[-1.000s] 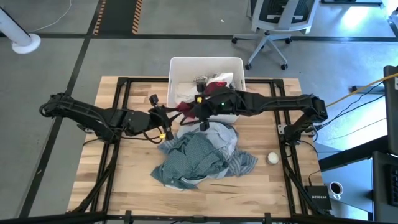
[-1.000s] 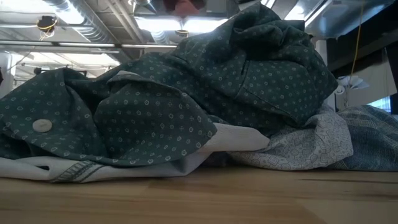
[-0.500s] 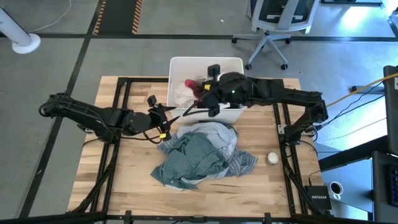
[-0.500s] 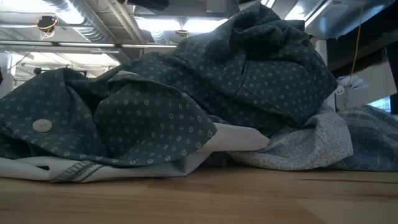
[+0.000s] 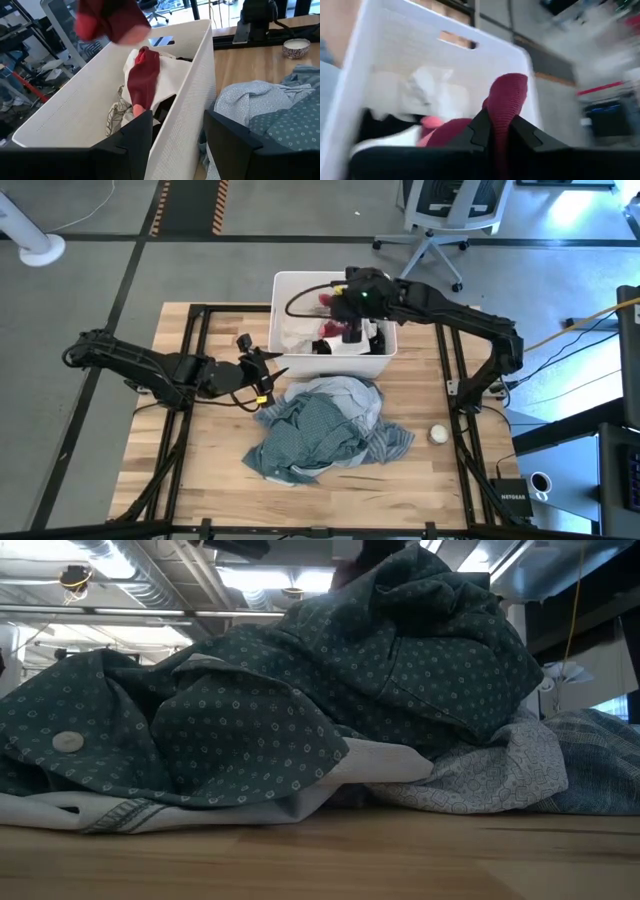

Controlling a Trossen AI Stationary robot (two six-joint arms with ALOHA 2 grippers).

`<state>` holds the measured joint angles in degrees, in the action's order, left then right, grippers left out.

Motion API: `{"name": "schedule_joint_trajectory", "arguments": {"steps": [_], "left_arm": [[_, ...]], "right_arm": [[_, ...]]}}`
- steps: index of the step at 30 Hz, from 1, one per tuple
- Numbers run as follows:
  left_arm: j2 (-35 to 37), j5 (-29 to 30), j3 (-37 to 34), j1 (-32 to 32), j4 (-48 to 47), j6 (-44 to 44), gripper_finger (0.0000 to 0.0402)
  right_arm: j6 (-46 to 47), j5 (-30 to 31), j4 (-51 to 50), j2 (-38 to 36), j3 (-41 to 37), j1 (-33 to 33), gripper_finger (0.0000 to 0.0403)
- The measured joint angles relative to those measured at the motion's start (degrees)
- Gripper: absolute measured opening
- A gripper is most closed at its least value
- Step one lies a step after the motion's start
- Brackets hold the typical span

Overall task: Sort clothes
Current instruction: Put the red sock into the white bin, then put the gray pattern shirt into the white bin

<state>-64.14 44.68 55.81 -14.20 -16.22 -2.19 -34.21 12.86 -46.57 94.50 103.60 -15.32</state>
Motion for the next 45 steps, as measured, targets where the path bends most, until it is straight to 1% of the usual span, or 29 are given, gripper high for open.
{"name": "schedule_joint_trajectory", "arguments": {"steps": [2, 3, 6, 9, 12, 15, 18, 21, 24, 27, 30, 32, 35, 40, 45], "left_arm": [[0.0, -0.1, 0.0, 0.0, 0.0, -1.2, 0.0171], [0.0, -0.6, 0.0, 0.0, 0.0, -1.3, 0.0171], [0.0, -3.0, 0.0, 0.0, 0.0, -1.1, 0.0171], [0.0, -4.4, 0.0, 0.0, 0.1, -1.2, 0.0171], [0.0, -4.7, 0.0, 0.1, 0.1, -1.2, 0.0171], [0.0, -4.7, 0.0, 0.5, 0.1, -1.2, 0.0171], [0.0, -4.7, 0.0, 0.8, 0.1, -0.8, 0.0171], [0.0, -4.7, 0.0, 0.9, 0.0, -0.1, 0.0171], [0.0, -4.7, 0.0, 0.9, 0.0, -0.1, 0.0171], [0.0, -4.7, 0.0, 0.9, -0.1, -0.1, 0.0171], [0.0, -4.7, 0.0, 0.9, -1.0, 0.4, 0.0171], [0.0, -4.7, 0.0, 0.9, -1.9, 1.0, 0.0171], [0.0, -4.7, 0.0, 0.9, -1.6, -0.2, 0.0171], [0.0, -4.7, 0.0, 0.9, -1.1, -1.2, 0.0171], [0.0, -4.7, 0.0, 0.9, -1.2, -0.1, 0.0171]], "right_arm": [[2.3, -3.0, 0.2, 0.0, -2.0, -1.3, 0.0058], [2.3, -3.4, 0.3, 0.0, -3.0, -1.8, 0.0063], [2.3, -2.2, -0.2, 0.0, -5.0, -3.0, 0.0087], [2.4, -2.2, -0.9, 0.0, -5.1, -3.6, 0.0122], [2.5, -4.5, -1.3, 0.0, -4.7, -3.5, 0.0162], [2.4, -5.1, -2.9, -0.1, -2.3, -3.3, 0.0201], [2.4, -4.5, -5.0, -0.1, 1.5, -3.5, 0.0233], [2.5, -4.5, -6.8, -0.1, 6.2, -3.4, 0.0255], [2.5, -7.7, -10.3, -0.2, 10.8, -1.9, 0.0264], [2.3, -9.6, -13.9, -0.3, 13.0, 1.5, 0.0266], [1.9, -9.2, -17.5, -0.3, 12.8, 6.2, 0.0266], [1.5, -7.8, -19.6, -0.3, 11.4, 9.9, 0.0266], [4.6, -3.5, -20.1, -0.1, 6.8, 15.4, 0.0266], [9.4, 1.5, -19.5, -0.1, -1.8, 24.0, 0.0266], [17.8, 10.6, -19.2, -0.1, -10.5, 32.1, 0.0266]]}}
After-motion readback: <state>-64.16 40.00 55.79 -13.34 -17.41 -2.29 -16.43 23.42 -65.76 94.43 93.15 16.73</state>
